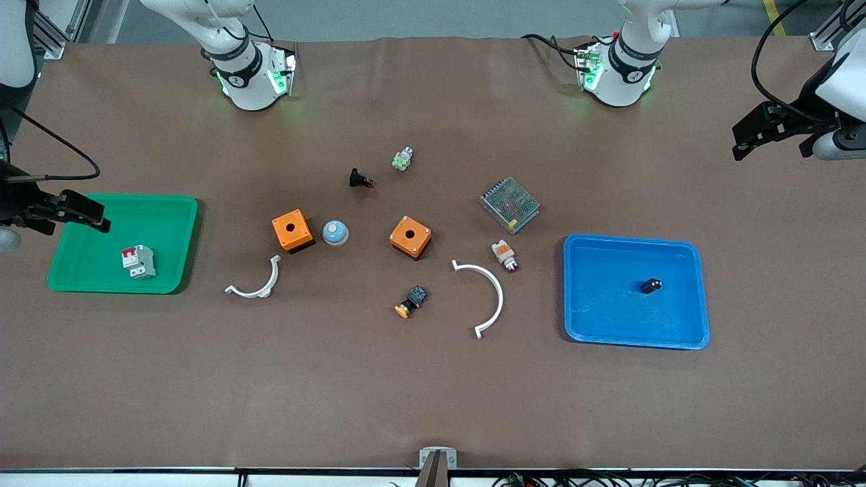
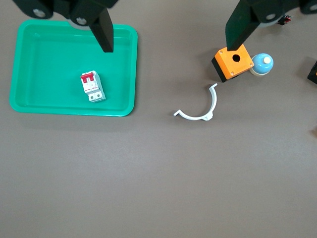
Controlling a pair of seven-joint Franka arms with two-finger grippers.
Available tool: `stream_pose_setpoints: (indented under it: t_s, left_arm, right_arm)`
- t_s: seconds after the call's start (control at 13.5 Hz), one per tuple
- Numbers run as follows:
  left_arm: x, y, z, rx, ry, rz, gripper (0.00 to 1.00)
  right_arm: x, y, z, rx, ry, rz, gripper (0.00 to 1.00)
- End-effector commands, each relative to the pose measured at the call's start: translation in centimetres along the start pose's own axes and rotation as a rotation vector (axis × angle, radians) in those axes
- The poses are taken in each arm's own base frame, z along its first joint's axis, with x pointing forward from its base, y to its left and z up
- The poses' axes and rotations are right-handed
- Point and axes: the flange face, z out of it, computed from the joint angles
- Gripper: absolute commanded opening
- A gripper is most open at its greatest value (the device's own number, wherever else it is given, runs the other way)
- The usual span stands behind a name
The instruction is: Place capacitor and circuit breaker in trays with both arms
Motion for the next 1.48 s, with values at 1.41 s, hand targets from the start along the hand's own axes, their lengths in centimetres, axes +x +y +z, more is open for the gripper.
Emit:
stream_pose_setpoints:
  t_s: [1.41]
  left_arm:
    - [0.4,0.3,0.6,-0.030,-0.047,0.007,1.00]
  right_arm:
    - [-0.6,2.0,0.0,0.028,0.007,0.001,1.00]
